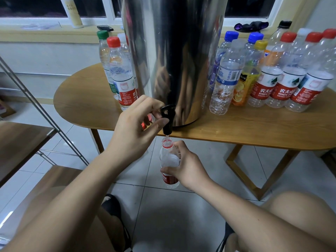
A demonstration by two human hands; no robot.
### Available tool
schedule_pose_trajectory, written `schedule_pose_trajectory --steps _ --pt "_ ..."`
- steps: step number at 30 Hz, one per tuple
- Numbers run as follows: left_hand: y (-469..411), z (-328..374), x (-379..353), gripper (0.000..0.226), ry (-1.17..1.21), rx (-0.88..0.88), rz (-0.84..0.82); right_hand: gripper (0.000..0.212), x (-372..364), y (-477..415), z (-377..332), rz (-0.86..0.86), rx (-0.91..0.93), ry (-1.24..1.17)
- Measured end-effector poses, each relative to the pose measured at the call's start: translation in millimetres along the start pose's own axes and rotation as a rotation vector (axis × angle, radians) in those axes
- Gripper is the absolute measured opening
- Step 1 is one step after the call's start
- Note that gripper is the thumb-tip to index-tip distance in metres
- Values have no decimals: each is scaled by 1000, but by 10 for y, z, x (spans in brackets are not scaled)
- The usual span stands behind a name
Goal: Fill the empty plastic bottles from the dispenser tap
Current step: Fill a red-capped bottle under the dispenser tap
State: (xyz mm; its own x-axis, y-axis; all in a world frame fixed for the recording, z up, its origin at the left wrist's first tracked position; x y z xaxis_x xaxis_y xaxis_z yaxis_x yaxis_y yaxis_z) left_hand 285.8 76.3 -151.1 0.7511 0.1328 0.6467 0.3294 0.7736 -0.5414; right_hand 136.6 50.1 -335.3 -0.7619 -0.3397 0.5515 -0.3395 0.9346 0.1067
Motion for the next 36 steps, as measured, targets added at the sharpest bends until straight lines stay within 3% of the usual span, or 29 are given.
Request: schedule_pose_trajectory --steps 36 --pt "0 -16 2 15 2 3 0 74 -2 -5 -16 1 9 2"
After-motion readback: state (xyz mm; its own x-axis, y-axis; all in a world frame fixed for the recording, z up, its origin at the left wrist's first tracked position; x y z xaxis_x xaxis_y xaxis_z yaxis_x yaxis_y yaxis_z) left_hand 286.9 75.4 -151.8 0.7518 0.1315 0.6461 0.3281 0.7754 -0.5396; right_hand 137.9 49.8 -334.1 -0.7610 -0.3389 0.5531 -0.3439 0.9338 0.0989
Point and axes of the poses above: each hand's wrist, its own y-axis away from the middle knuckle, its own x-axis out of the back of the hand, z = x × y, the point moved 9 cm from there along -y, towards the middle knuckle, and after that the axes turned 9 degrees about -z, right-handed, at the moved point
